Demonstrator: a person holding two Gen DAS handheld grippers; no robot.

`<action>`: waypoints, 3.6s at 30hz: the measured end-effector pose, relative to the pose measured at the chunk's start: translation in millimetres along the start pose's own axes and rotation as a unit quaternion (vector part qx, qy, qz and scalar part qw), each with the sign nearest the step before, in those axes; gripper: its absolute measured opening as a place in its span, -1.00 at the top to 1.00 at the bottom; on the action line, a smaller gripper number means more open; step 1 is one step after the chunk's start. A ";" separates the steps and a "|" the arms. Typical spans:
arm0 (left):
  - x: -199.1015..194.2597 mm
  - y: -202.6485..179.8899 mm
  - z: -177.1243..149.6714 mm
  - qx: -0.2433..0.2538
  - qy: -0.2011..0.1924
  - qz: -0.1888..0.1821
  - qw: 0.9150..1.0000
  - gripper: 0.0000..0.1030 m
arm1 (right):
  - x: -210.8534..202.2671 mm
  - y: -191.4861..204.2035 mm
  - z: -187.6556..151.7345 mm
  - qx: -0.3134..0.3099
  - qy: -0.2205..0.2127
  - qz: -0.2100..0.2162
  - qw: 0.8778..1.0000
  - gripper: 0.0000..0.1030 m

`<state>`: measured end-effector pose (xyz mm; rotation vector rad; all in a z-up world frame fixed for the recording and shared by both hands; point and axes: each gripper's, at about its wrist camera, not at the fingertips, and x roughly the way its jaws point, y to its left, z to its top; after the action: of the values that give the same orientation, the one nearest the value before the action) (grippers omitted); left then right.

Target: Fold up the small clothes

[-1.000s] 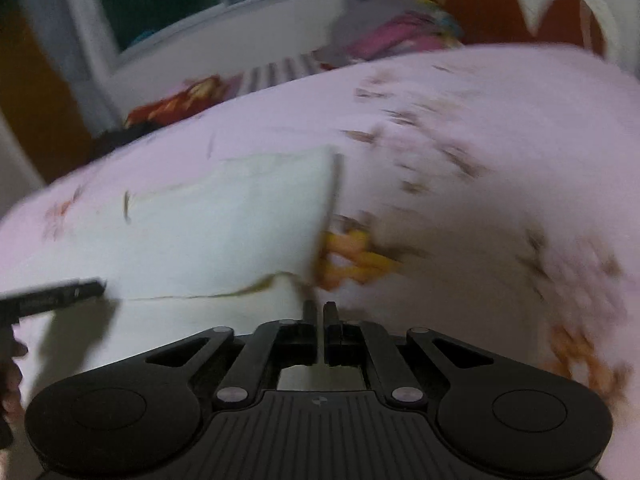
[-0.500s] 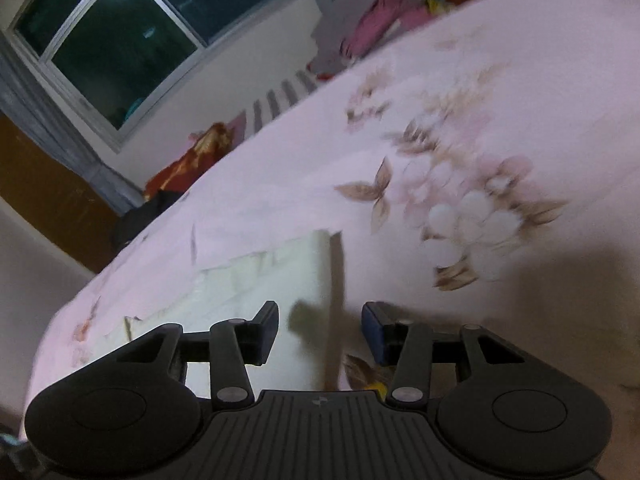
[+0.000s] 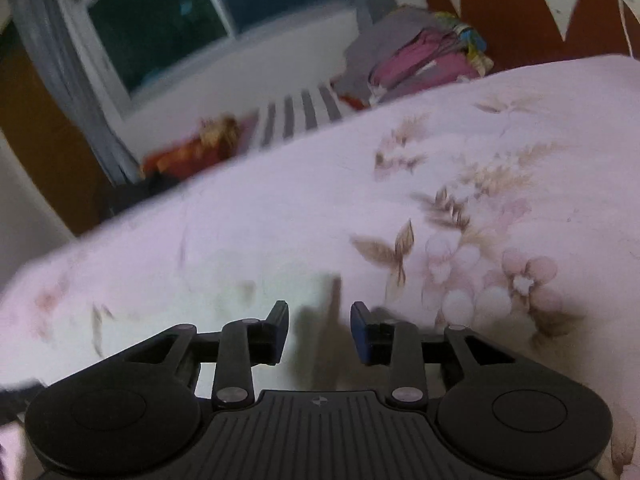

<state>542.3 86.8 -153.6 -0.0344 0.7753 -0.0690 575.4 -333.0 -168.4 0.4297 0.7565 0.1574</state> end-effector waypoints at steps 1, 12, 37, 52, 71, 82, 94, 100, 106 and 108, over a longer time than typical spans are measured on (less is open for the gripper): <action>2.6 0.9 1.0 0.000 0.004 0.000 1.000 0.14 | 2.5 -2.4 5.4 0.016 0.003 0.012 1.000 0.35; 10.3 5.9 -0.4 -0.008 0.011 -0.001 1.000 0.12 | 43.4 -1.7 25.9 0.036 0.037 0.036 0.998 0.90; -6.8 2.2 2.5 0.016 -0.002 0.034 0.999 0.08 | 6.5 30.7 -2.8 -0.090 0.057 -0.033 0.994 1.00; -39.2 -54.4 -21.0 0.049 -0.035 -0.010 0.998 -0.30 | -74.8 69.6 -59.8 -0.118 0.038 0.003 0.992 1.00; -69.9 92.6 -65.6 -0.103 0.008 0.091 0.991 -0.18 | -68.1 81.2 -77.6 -0.057 0.013 -0.055 0.997 1.00; -129.6 193.8 -89.3 -0.199 -0.004 0.178 0.964 -0.17 | -68.4 116.9 -88.5 -0.078 0.000 -0.043 0.996 -0.16; -141.3 284.6 -107.7 -0.349 -0.058 0.147 0.924 0.11 | -59.0 152.5 -94.2 -0.076 0.009 -0.043 0.996 -0.16; -138.8 335.5 -117.2 -0.445 -0.099 0.105 0.884 0.37 | -62.0 150.6 -91.2 -0.070 0.005 -0.065 0.995 -0.16; -136.1 366.1 -131.9 -0.527 -0.126 0.080 0.837 0.80 | -66.8 148.0 -85.4 -0.061 -0.003 -0.073 0.995 -0.16; -133.9 371.6 -135.7 -0.546 -0.129 0.074 0.825 0.85 | -67.7 147.6 -84.5 -0.060 -0.004 -0.076 0.995 -0.16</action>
<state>370.4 466.7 -178.0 -1.0599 0.4527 0.5325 470.3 -192.4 -116.6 0.2576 0.7639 0.0588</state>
